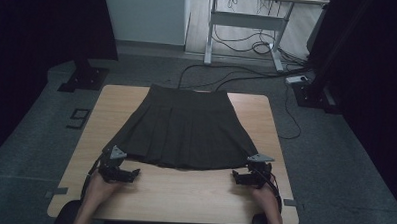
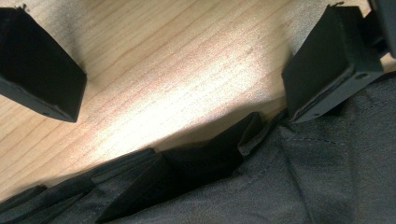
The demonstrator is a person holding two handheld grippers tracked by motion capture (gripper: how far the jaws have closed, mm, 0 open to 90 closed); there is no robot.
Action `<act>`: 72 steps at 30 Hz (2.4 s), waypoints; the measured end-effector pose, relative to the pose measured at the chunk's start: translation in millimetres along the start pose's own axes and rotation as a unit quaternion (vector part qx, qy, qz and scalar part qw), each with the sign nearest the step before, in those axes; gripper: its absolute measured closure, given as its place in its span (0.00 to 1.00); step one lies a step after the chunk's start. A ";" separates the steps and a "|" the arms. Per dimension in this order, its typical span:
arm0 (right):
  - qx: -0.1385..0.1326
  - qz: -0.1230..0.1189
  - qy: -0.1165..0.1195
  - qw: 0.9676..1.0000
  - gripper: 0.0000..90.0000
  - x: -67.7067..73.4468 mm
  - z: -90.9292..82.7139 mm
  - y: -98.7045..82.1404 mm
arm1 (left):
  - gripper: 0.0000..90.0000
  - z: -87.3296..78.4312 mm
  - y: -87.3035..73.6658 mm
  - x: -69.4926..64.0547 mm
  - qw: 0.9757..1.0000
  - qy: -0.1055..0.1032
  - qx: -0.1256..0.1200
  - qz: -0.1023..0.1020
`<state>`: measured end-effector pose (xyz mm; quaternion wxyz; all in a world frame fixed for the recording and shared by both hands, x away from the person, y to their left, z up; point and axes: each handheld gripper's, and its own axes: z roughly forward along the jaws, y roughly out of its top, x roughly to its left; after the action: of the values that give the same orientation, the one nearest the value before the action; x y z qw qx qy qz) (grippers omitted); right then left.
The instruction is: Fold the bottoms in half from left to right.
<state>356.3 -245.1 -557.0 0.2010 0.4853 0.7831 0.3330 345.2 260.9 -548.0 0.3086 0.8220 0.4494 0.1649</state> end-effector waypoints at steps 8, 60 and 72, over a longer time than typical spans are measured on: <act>0.000 -0.001 0.002 1.000 0.00 -0.4 -0.2 -0.1 | 0.00 1.5 1.7 0.5 1.000 -0.003 0.000 0.003; 0.059 0.012 -0.029 0.998 0.26 -13.5 30.3 54.9 | 0.39 5.2 31.5 14.5 0.999 -0.002 0.039 -0.007; 0.052 0.042 -0.052 0.996 0.21 -53.7 27.5 54.8 | 0.28 -10.8 46.4 -6.6 0.996 -0.082 0.001 0.028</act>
<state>432.2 -267.3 -537.4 0.2019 0.5438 0.7668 0.2748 365.3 240.4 -509.4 0.3386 0.8455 0.3993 0.1052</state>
